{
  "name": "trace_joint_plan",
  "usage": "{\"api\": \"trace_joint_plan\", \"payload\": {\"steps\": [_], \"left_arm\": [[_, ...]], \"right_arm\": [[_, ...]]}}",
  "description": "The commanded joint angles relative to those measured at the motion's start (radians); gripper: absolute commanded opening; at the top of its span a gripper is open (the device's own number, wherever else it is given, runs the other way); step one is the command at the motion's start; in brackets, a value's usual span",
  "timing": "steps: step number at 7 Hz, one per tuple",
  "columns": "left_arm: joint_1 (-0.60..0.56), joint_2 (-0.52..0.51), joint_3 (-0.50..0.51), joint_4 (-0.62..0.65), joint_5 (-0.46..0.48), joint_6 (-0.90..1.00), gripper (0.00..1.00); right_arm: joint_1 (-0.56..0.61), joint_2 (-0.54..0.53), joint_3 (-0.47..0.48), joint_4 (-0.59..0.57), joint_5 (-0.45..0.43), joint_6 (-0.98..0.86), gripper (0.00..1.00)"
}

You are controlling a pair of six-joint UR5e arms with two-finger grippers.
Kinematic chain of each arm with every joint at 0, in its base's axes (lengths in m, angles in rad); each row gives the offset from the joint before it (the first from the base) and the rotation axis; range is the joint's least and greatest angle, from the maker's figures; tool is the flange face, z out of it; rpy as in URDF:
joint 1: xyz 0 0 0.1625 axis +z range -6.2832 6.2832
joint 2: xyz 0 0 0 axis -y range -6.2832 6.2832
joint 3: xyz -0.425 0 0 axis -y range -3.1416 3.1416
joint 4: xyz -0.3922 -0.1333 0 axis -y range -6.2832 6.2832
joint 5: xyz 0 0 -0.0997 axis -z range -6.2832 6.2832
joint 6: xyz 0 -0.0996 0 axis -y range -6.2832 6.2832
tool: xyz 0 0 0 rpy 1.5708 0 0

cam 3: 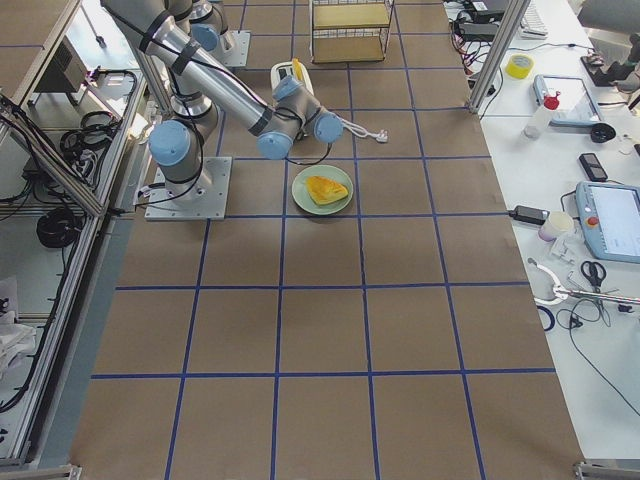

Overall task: Press toaster with right arm
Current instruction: 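Press the toaster lever down with the right gripper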

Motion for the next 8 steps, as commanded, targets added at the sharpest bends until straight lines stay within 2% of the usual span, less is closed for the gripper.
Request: {"api": "trace_joint_plan", "payload": {"steps": [1,8], "left_arm": [[0.0,0.0,0.0,0.0,0.0,0.0,1.0],[0.0,0.0,0.001,0.0,-0.002,0.0,1.0]], "right_arm": [[0.001,0.003,0.007,-0.005,0.003,0.0,0.0],[-0.001,0.013,0.006,-0.025,-0.005,0.02,0.0]]}}
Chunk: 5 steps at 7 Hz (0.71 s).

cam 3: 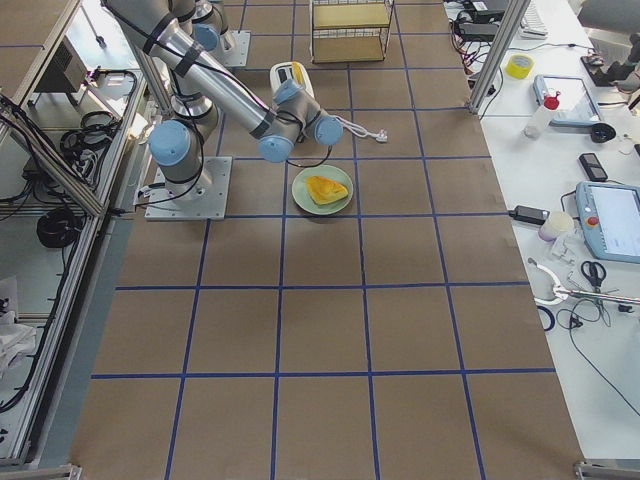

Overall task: Press toaster with right arm
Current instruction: 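Press the toaster lever down with the right gripper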

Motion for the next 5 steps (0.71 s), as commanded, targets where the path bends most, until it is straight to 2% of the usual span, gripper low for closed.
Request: {"api": "trace_joint_plan", "payload": {"steps": [1,2,3,4,5], "left_arm": [[0.0,0.0,0.001,0.0,0.0,0.0,1.0],[0.0,0.0,0.0,0.0,-0.001,0.0,1.0],[0.0,0.0,0.001,0.0,0.0,0.0,1.0],[0.0,0.0,0.0,0.0,0.0,0.0,1.0],[0.0,0.0,0.001,0.0,0.0,0.0,1.0]], "right_arm": [[0.001,-0.015,-0.007,0.015,-0.006,0.059,0.0],[0.0,-0.035,-0.015,0.017,-0.017,0.117,0.0],[0.0,-0.065,-0.021,0.02,-0.017,0.131,0.27],[0.0,-0.09,-0.039,0.018,-0.029,0.185,0.64],[0.0,-0.098,-0.098,0.02,-0.128,0.202,0.81]]}}
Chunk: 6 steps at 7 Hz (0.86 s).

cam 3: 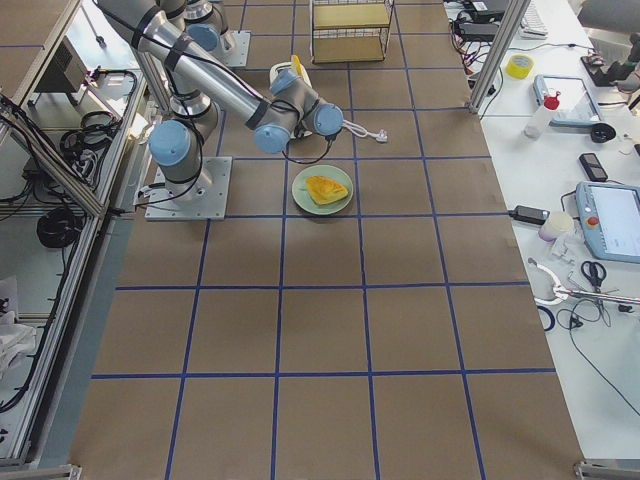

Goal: Press toaster with right arm

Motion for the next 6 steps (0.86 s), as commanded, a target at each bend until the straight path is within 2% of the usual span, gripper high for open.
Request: {"api": "trace_joint_plan", "payload": {"steps": [1,2,4,6], "left_arm": [[0.0,0.0,-0.001,0.0,0.0,0.0,1.0],[0.0,0.0,-0.001,0.0,0.0,0.0,1.0],[0.0,0.0,0.001,0.0,0.0,0.0,1.0],[0.0,0.0,0.001,0.0,0.0,0.0,1.0]], "right_arm": [[0.0,-0.018,-0.134,0.029,-0.166,0.08,0.92],[0.0,-0.019,-0.232,0.073,-0.209,0.095,1.0],[0.004,-0.027,-0.402,0.115,-0.348,0.175,1.0],[0.018,-0.065,-0.457,0.104,-0.461,0.256,1.0]]}}
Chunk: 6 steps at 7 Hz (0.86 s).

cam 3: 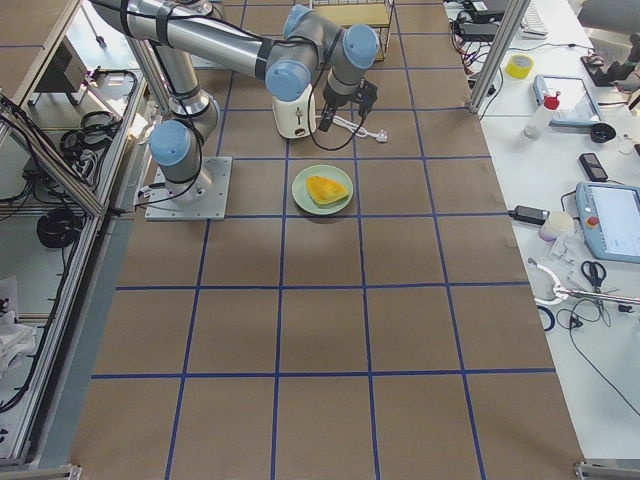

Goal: Press toaster with right arm

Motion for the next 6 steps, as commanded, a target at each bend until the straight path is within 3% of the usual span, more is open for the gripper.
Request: {"api": "trace_joint_plan", "payload": {"steps": [1,3,6], "left_arm": [[0.0,0.0,-0.001,0.0,0.0,0.0,1.0],[0.0,0.0,-0.001,0.0,0.0,0.0,1.0],[0.0,0.0,0.001,0.0,0.0,0.0,1.0]], "right_arm": [[0.048,-0.061,-0.04,-0.02,-0.072,0.1,1.0],[0.184,-0.049,-0.052,-0.12,-0.18,0.186,1.0],[0.29,-0.043,-0.052,-0.138,-0.187,0.304,1.0]]}}
